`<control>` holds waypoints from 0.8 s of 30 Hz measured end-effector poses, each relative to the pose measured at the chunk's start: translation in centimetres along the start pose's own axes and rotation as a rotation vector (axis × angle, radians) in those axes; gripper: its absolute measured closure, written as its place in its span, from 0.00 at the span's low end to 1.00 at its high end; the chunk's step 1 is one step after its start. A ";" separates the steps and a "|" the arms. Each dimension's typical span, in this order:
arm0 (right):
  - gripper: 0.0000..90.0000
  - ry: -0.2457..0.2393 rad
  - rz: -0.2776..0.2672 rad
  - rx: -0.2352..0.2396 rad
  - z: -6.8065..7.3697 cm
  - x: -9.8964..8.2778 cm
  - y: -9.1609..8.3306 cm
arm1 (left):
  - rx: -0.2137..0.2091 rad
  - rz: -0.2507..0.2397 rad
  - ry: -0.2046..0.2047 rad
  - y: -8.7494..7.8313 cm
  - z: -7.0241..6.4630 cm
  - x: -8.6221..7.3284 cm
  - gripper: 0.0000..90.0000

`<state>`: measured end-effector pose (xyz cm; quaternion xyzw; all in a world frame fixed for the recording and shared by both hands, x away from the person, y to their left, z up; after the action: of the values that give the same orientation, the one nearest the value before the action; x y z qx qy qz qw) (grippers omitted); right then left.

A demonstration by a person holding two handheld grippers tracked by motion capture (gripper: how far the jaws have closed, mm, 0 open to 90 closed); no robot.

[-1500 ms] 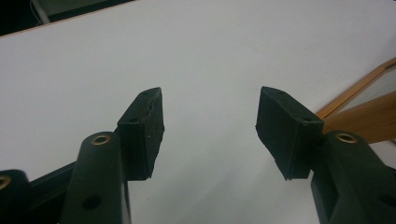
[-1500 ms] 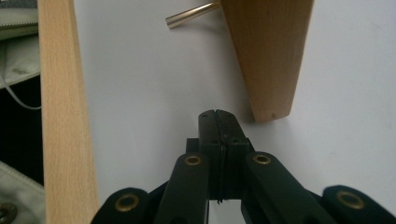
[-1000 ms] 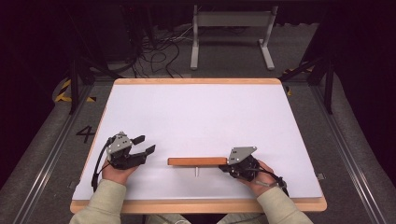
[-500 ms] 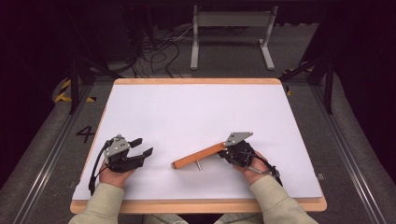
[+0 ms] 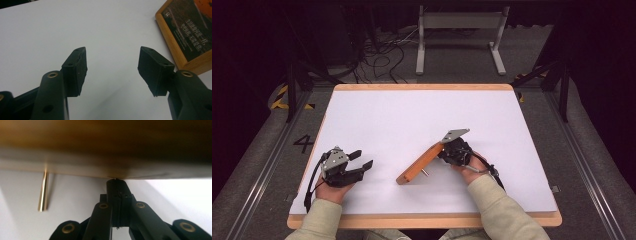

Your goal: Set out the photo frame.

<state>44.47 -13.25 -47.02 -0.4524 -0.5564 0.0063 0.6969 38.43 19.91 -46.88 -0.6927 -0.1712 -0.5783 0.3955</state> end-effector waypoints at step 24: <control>1.00 0.011 -0.018 0.063 0.8 4.5 4.9 | -0.030 0.009 0.014 1.1 -0.1 0.2 0.45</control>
<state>48.01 -7.55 -46.74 -0.4252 -0.5561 0.0149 0.7140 39.15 19.06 -47.07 -0.6952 -0.1566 -0.5839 0.3889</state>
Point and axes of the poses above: each handheld gripper's, and its own axes: y roughly forward along the jaws, x roughly out of its top, z roughly to its left, the point moved 4 cm from there along y, roughly forward along the jaws, and after that the axes turned 8 degrees about -z, right-handed, at the moved point
